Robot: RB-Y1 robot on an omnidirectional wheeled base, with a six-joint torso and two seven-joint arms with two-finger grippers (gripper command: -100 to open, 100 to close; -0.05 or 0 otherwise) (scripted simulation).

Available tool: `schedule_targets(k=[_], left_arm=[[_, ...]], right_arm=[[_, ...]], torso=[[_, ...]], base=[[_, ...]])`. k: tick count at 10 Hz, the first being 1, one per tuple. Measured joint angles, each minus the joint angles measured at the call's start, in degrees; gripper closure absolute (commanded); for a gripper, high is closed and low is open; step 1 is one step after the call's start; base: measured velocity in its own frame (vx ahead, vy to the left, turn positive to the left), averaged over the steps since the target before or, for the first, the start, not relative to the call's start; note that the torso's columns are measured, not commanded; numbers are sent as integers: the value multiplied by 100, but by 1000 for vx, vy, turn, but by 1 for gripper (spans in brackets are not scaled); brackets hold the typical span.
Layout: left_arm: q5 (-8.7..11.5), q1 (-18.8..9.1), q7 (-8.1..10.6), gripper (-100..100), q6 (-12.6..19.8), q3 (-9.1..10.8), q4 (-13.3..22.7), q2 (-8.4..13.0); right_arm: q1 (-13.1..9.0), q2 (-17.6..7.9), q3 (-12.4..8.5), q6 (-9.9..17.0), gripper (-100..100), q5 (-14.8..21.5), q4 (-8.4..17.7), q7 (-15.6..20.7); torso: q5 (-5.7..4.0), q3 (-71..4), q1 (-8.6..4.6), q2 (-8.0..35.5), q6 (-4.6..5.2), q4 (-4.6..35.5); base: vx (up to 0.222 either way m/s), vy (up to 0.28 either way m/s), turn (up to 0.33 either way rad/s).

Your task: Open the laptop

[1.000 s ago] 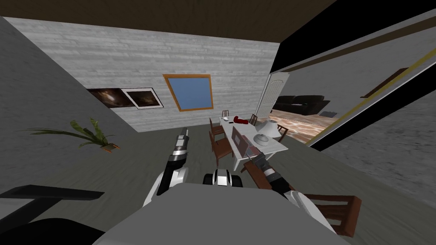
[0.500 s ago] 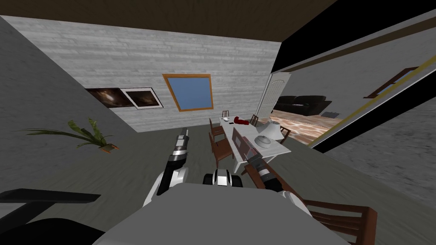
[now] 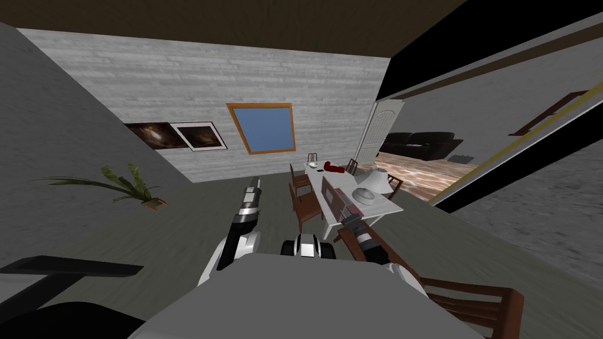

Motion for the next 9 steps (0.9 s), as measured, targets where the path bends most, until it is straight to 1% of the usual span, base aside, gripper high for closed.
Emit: schedule_targets(k=[2, 8, 9], left_arm=[[0, 0, 0, 0, 0, 0, 0, 0], [0, 0, 0, 0, 0, 0, 0, 0], [0, 1, 0, 0, 0, 0, 0, 0]], right_arm=[[-72, -72, 65, 129, 100, -138, 86, -263], [-334, -292, 282, 531, 100, -602, 377, -1225], [-351, -295, 285, 547, 100, -616, 378, -1264]], torso=[[-15, -3, -13, 1, 3, -2], [-22, -7, -14, -11, 6, -14], [-18, -7, 6, -8, 6, -16]], base=[[-27, -93, 47], [-21, -75, 46], [-79, -41, 216]])
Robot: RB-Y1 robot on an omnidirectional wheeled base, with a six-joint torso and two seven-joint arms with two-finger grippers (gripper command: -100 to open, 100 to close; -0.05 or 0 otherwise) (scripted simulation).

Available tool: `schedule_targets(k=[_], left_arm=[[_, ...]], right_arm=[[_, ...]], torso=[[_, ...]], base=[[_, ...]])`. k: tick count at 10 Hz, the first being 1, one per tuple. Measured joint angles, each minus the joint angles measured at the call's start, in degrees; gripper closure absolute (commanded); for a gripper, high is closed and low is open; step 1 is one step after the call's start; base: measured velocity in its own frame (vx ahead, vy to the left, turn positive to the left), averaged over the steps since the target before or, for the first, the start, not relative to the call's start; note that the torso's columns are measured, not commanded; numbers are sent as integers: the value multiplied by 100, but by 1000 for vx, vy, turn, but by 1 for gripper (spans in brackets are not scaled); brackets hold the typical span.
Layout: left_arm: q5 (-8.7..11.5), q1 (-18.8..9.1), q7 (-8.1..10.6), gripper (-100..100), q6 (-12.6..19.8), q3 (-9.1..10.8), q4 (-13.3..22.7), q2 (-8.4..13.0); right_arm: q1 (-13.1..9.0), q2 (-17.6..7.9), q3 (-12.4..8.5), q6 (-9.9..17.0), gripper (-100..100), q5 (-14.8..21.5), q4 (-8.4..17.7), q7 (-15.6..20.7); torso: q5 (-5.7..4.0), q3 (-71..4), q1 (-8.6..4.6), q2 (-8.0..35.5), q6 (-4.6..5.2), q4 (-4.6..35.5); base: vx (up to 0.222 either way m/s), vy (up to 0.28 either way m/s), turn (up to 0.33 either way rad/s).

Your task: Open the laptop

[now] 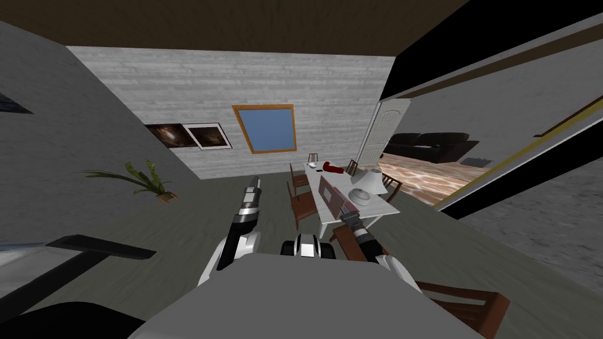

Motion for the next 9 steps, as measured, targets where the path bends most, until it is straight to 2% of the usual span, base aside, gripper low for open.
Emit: schedule_targets(k=[3, 5, 9], left_arm=[[0, -3, 0, 0, 0, -1, 0, 0], [0, 0, 0, 0, 0, 0, 0, 0], [0, -2, 0, 0, 0, 0, 0, 0]], right_arm=[[-569, -63, -276, 26, 100, -331, 579, 107], [-758, -85, -325, 45, 100, -426, 816, 111], [-1313, -190, -654, 39, 100, -792, 1469, 203]], torso=[[-9, 1, -30, -1, -8, 0], [-9, -6, -26, -12, 28, -18], [-15, -8, -44, -15, 3, -13]], base=[[-126, -62, 179], [-71, -23, 87], [-78, -33, 112]])
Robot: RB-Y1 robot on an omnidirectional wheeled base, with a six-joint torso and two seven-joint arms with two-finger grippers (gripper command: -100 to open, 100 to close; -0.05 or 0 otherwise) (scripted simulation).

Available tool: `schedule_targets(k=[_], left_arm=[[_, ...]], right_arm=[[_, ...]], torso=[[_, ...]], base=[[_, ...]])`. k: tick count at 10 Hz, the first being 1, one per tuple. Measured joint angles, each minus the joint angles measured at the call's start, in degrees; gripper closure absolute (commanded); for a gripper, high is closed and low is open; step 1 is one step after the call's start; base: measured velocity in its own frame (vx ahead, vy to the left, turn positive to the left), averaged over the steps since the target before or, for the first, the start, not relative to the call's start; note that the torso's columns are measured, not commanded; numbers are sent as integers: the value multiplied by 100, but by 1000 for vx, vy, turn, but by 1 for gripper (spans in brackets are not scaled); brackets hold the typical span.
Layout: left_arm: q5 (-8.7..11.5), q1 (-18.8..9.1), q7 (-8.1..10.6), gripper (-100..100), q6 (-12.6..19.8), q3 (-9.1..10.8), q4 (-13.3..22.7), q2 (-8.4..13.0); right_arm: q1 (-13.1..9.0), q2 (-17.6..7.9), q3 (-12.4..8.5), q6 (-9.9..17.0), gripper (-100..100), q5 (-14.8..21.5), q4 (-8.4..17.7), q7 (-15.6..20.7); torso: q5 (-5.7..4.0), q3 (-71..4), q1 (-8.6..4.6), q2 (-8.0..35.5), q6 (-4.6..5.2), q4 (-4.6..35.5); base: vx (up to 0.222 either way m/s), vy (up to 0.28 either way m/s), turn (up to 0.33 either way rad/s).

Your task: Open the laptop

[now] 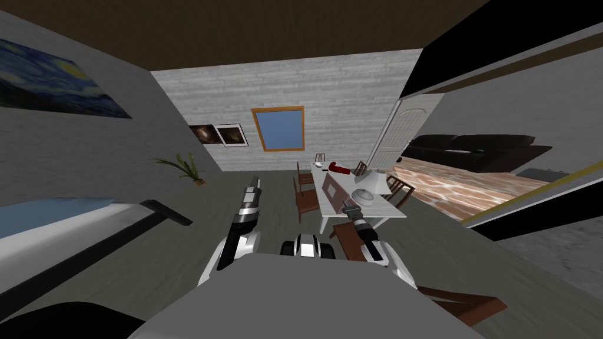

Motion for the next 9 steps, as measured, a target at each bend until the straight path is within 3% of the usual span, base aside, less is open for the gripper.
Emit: schedule_targets(k=[3, 9], left_arm=[[0, 0, 0, 0, 0, 0, 0, 0], [0, 2, 0, 0, 0, 0, 0, 0]], right_arm=[[-425, -58, -171, 62, 100, -203, 485, 50], [-955, -133, -452, 113, 100, -528, 1163, 145]], torso=[[-7, -1, -2, -3, -2, -8], [-11, -4, 26, -6, 8, -30]], base=[[-83, -38, 113], [-61, -23, 85]])
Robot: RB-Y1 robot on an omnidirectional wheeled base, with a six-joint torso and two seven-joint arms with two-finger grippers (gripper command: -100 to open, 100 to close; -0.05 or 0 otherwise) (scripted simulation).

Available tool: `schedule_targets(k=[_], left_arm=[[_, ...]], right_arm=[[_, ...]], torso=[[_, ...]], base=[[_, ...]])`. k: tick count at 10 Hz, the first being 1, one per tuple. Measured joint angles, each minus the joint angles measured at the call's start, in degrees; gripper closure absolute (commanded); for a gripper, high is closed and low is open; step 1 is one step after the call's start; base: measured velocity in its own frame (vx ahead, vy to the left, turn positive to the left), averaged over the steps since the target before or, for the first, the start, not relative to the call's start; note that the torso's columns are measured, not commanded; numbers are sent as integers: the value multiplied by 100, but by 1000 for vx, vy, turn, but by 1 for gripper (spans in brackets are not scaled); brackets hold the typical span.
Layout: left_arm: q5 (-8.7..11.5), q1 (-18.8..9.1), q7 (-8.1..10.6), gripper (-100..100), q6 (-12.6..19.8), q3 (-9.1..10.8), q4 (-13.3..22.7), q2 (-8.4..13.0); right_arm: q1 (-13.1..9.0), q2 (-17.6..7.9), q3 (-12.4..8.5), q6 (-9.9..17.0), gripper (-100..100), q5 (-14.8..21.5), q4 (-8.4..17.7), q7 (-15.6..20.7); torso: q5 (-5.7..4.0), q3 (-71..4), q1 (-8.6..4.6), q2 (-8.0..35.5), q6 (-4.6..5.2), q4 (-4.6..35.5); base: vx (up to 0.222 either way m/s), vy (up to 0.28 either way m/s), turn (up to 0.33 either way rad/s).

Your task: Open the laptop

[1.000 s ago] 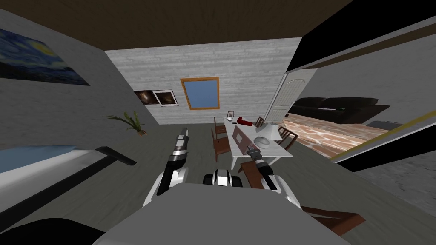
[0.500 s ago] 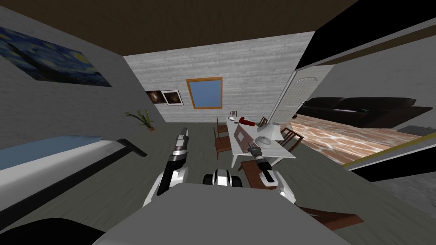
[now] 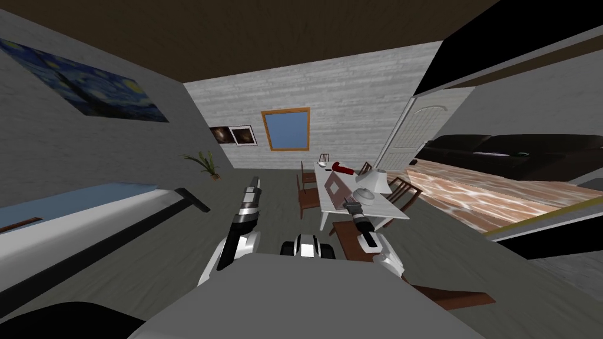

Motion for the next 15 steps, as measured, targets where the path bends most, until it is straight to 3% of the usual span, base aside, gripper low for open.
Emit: schedule_targets(k=[3, 5, 6, 9, 13, 14, 15], left_arm=[[0, -1, 0, 0, 0, 0, 0, 0], [0, 0, 0, 0, 0, 0, 0, 0], [0, -2, 0, 0, 0, 0, 0, 0], [0, -1, 0, 0, 0, 0, 0, 1], [0, 0, 0, 0, 0, 0, 0, 0], [0, 1, 0, 0, 0, 0, 0, 0], [0, 3, 0, 0, 0, 1, 0, 1]], right_arm=[[-332, -78, -192, 24, 100, -218, 417, 40], [-354, -56, -215, -3, 100, -231, 553, 79], [-567, -106, -340, -3, 100, -354, 795, 124], [-957, -160, -522, 121, 100, -613, 1176, 138], [-1509, -246, -807, 50, 100, -888, 2011, 305], [-1530, -253, -816, 21, 100, -896, 2042, 318], [-1450, -230, -647, -32, 100, -1043, 1999, 314]], torso=[[2, 4, -4, 7, -6, 11], [-10, -10, -10, -18, -18, -6], [-2, -5, -13, -10, -46, 17], [12, 9, 0, 18, -15, 31], [-7, -5, 3, -6, -18, -1], [5, -11, -2, -13, -18, 14], [14, -13, -20, -17, 9, 21]], base=[[-54, -16, 44], [-45, -2, 121], [-114, -27, 122], [-103, -35, 110], [-68, -9, 80], [69, -37, -245], [90, -37, -197]])
